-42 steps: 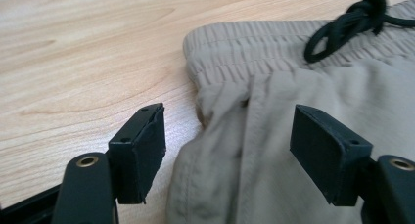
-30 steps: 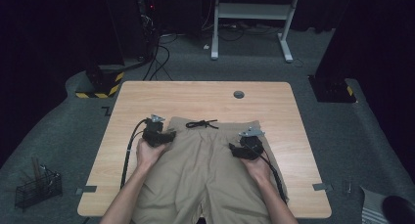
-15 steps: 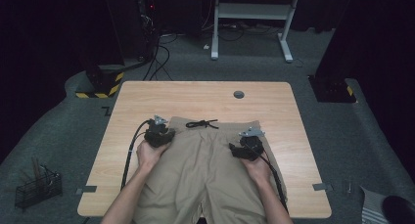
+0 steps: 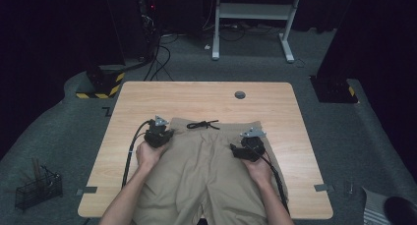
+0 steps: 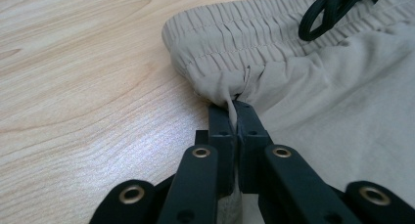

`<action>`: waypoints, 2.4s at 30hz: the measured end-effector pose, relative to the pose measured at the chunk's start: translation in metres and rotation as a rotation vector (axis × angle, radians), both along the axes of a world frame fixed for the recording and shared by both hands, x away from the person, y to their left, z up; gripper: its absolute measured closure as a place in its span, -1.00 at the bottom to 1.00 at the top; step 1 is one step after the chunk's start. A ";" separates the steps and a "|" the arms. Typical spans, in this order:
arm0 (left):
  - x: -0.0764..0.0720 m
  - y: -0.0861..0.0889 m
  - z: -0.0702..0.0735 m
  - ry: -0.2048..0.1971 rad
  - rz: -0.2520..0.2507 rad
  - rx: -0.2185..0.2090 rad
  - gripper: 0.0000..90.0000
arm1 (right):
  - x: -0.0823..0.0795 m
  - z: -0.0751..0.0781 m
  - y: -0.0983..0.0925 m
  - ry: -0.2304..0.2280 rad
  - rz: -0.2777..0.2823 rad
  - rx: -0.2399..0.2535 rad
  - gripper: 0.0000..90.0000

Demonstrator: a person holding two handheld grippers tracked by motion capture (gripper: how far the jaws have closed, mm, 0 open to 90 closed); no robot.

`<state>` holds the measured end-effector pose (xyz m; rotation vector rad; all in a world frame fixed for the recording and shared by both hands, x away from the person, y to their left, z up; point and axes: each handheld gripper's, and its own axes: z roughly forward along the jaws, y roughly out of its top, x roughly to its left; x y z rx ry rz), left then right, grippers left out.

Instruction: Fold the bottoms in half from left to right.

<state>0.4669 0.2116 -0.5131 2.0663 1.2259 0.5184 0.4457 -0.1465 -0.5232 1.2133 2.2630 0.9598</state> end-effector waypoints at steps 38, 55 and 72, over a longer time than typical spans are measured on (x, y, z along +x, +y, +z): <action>-0.017 -0.011 0.061 -0.046 -0.132 -0.129 0.97 | 0.000 0.000 0.000 0.003 -0.004 0.001 -0.28; -0.014 -0.023 0.081 -0.045 -0.183 -0.224 0.97 | 0.002 0.000 0.005 0.005 -0.010 0.004 -0.25; -0.011 -0.032 0.096 -0.062 -0.217 -0.288 0.97 | 0.005 0.000 0.024 0.002 -0.004 0.004 -0.24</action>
